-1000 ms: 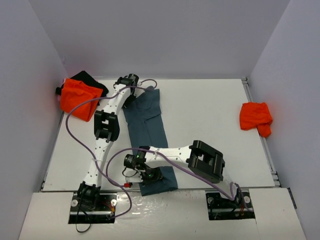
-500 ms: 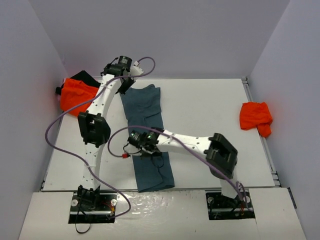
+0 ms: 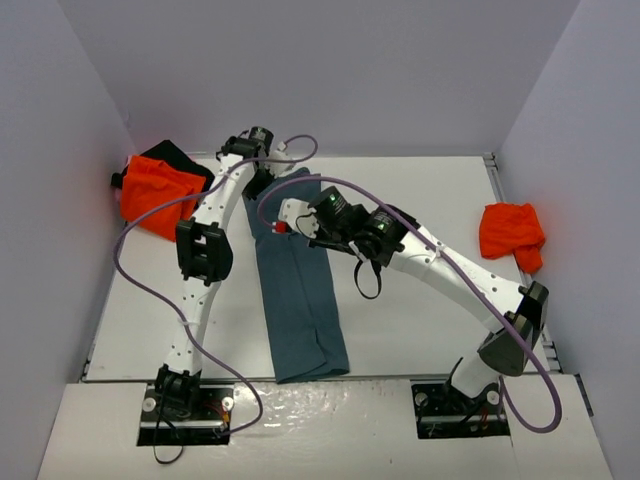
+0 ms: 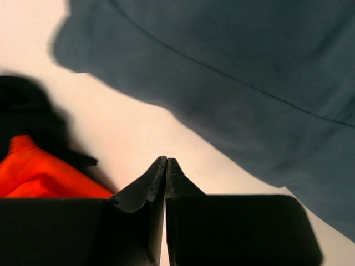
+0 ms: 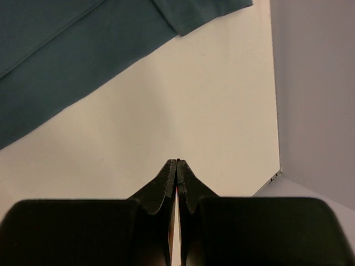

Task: Fold and stack the t-shirts
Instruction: Rotate the tshirt 90 degrees

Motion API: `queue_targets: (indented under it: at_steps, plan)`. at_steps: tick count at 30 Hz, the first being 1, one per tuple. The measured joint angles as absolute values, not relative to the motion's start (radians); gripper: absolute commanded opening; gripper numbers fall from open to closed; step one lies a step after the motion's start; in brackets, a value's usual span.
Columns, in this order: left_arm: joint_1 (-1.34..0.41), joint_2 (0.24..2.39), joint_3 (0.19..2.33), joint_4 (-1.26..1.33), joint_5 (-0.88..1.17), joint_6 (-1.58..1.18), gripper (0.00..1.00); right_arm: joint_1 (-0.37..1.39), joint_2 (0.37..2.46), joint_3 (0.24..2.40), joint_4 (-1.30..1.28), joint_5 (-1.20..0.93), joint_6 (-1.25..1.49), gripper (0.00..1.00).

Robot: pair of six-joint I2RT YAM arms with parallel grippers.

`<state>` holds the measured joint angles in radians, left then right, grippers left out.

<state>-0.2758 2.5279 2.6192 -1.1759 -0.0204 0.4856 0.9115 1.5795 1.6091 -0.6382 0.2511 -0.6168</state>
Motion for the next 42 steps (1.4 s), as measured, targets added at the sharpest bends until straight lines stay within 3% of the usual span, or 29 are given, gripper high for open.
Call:
queue_targets:
  at_steps: [6, 12, 21, 33, 35, 37, 42]
  plan:
    - [-0.282, 2.577, 2.527, -1.189, -0.012, 0.536, 0.00, 0.866, 1.580, 1.570, -0.662, 0.237, -0.611, 0.00]
    - [-0.291, 2.727, 2.738, -1.165, -0.072, 0.592, 0.00, 0.843, 1.580, 1.562, -0.660, 0.232, -0.598, 0.00]
    - [-0.332, 2.780, 2.751, -1.080, -0.211, 0.690, 0.01, 0.836, 1.597, 1.516, -0.657, 0.197, -0.595, 0.00]
    - [-0.404, 2.736, 2.701, -0.971, -0.034, 0.688, 0.14, 0.836, 1.755, 1.526, -0.632, 0.141, -0.596, 0.00]
    - [-0.426, 2.736, 2.701, -0.949, -0.016, 0.677, 0.19, 0.836, 1.764, 1.529, -0.628, 0.140, -0.595, 0.00]
    - [-0.436, 2.736, 2.701, -0.930, -0.004, 0.658, 0.42, 0.836, 1.766, 1.530, -0.621, 0.140, -0.595, 0.00]
    - [-0.418, 2.686, 2.667, -0.892, 0.020, 0.577, 0.61, 0.836, 1.766, 1.554, -0.604, 0.173, -0.595, 0.01]
